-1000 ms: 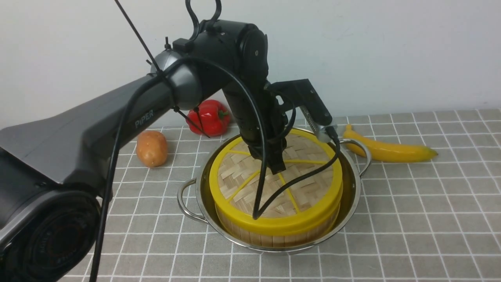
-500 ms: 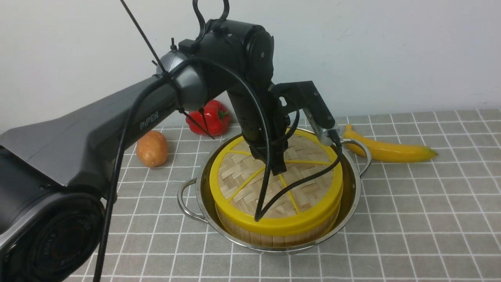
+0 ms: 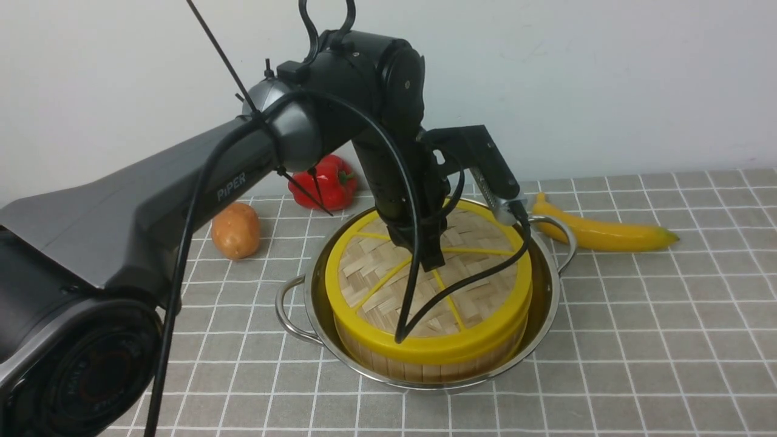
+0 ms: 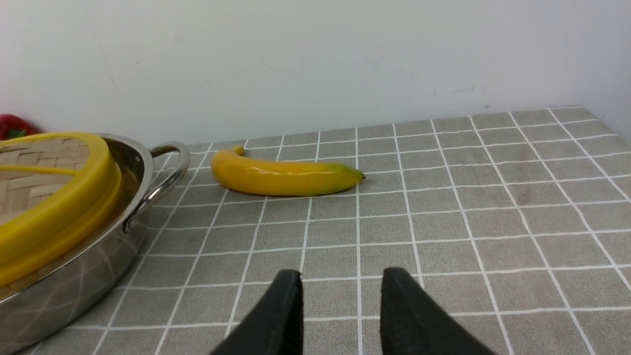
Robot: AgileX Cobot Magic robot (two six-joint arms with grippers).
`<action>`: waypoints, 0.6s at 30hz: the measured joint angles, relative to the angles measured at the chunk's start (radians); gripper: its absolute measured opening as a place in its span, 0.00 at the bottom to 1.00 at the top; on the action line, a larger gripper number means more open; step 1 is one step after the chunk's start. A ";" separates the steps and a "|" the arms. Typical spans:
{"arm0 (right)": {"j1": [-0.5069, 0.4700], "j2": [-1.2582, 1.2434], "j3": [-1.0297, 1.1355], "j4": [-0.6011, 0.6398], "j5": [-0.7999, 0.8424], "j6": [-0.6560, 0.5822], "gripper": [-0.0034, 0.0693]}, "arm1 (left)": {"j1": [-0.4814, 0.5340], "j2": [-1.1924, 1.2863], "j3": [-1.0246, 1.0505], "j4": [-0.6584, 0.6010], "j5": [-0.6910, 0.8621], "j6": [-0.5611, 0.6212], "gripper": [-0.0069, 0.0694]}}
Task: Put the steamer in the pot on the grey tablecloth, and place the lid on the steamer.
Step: 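Place the yellow bamboo steamer lid onto the steamer in the pot with the left gripper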
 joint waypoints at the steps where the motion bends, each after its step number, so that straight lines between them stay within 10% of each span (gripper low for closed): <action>1: 0.000 0.000 0.000 0.000 0.000 0.000 0.38 | 0.000 0.000 0.000 -0.001 -0.003 0.000 0.24; 18: 0.000 0.000 0.000 0.000 0.000 0.000 0.38 | -0.022 0.000 0.000 0.009 -0.042 0.002 0.24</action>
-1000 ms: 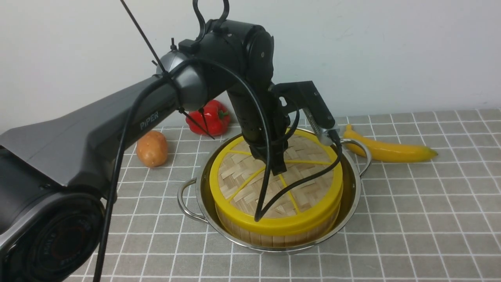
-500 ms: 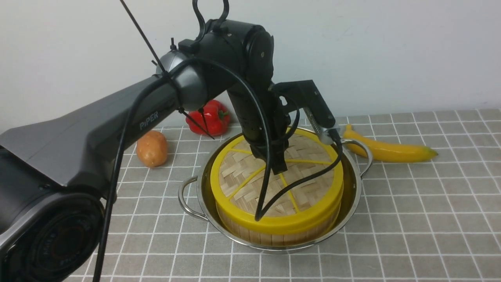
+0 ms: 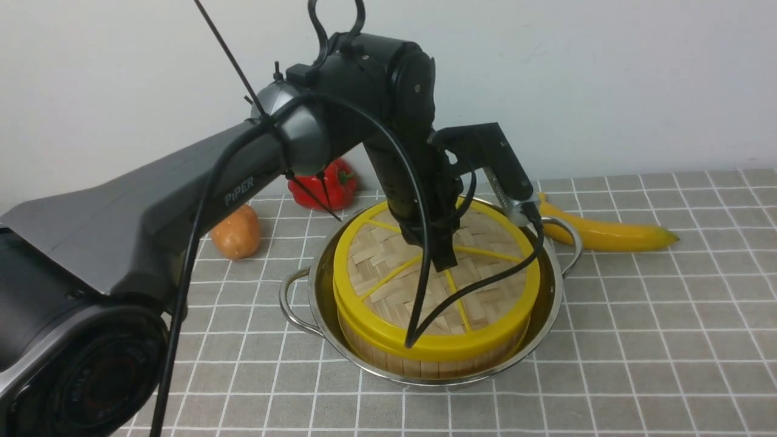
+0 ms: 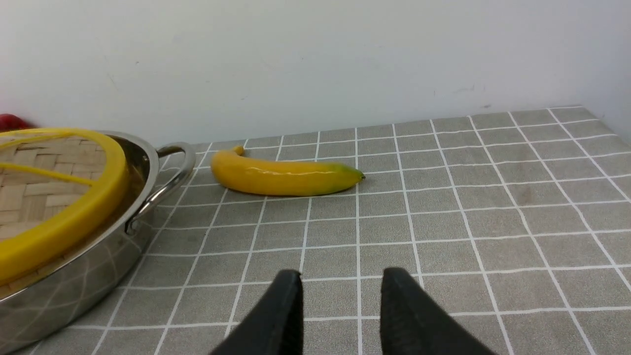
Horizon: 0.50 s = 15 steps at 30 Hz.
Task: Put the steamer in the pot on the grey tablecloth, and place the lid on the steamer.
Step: 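Place the yellow bamboo steamer lid onto the steamer in the pot with the left gripper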
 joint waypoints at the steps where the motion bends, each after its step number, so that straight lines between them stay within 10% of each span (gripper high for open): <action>1: 0.000 0.000 0.000 0.000 0.000 0.000 0.38 | -0.001 0.000 0.000 0.004 0.000 -0.002 0.24; 15: 0.000 0.000 0.000 0.000 0.000 0.000 0.38 | 0.016 0.000 0.000 -0.002 -0.002 -0.052 0.24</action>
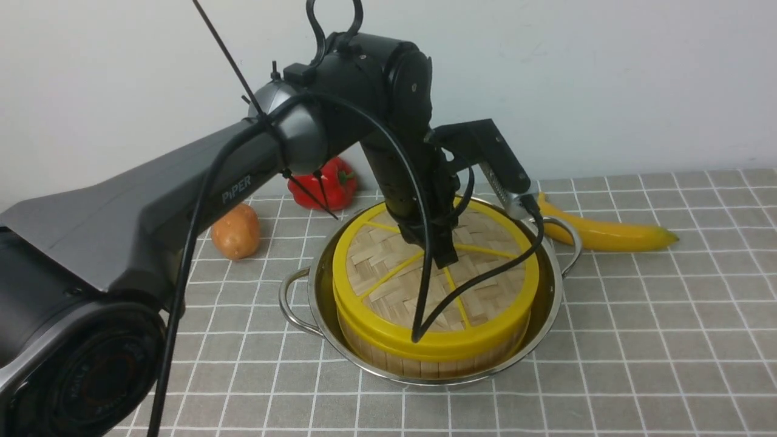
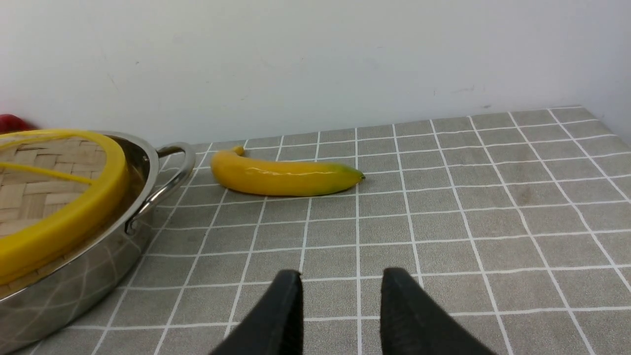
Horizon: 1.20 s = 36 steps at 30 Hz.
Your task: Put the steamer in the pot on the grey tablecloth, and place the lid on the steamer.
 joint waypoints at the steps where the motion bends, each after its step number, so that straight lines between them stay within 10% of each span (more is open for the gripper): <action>1: 0.000 0.000 0.000 0.000 0.000 0.000 0.38 | 0.002 0.001 0.000 -0.002 0.000 -0.002 0.24; 20: 0.000 0.000 0.000 0.000 0.000 0.000 0.38 | 0.005 0.002 0.001 0.030 -0.002 -0.024 0.27; 30: 0.000 0.000 0.000 0.000 0.000 0.000 0.38 | 0.006 -0.071 0.001 0.078 -0.001 -0.058 0.83; 36: 0.000 0.000 0.000 0.000 0.000 0.000 0.38 | 0.006 -0.154 0.000 0.092 -0.011 -0.112 0.89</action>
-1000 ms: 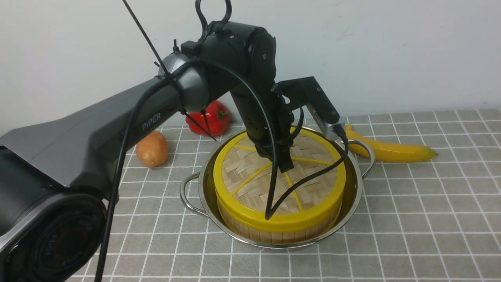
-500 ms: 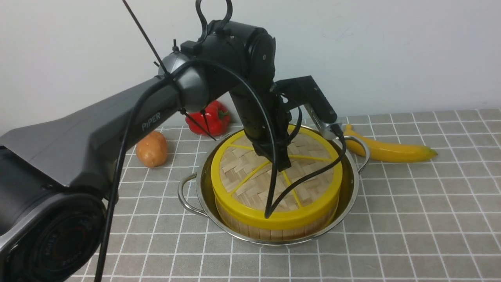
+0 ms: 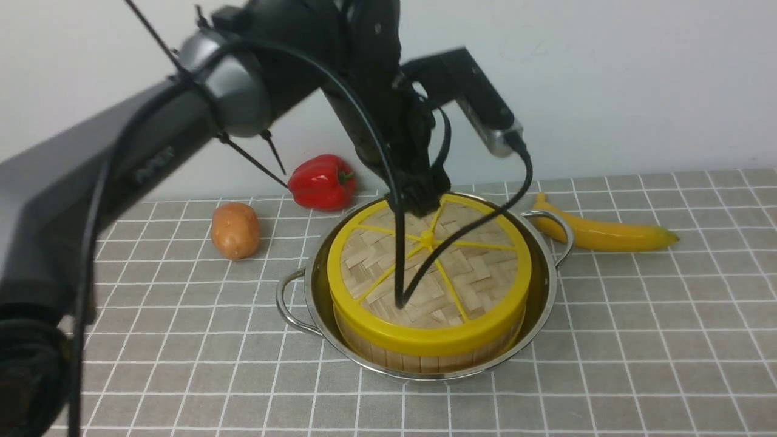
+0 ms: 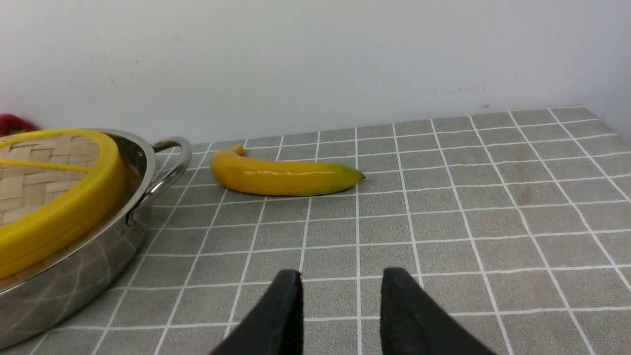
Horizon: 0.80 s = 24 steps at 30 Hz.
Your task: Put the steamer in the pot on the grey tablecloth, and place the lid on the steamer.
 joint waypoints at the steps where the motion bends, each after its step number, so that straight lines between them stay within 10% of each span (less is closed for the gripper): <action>1: 0.000 0.000 0.000 0.000 0.000 0.000 0.38 | 0.000 -0.003 0.000 0.000 0.005 -0.006 0.87; 24: 0.000 0.000 0.000 0.000 -0.002 0.000 0.38 | -0.011 0.019 -0.178 -0.044 0.079 -0.033 0.17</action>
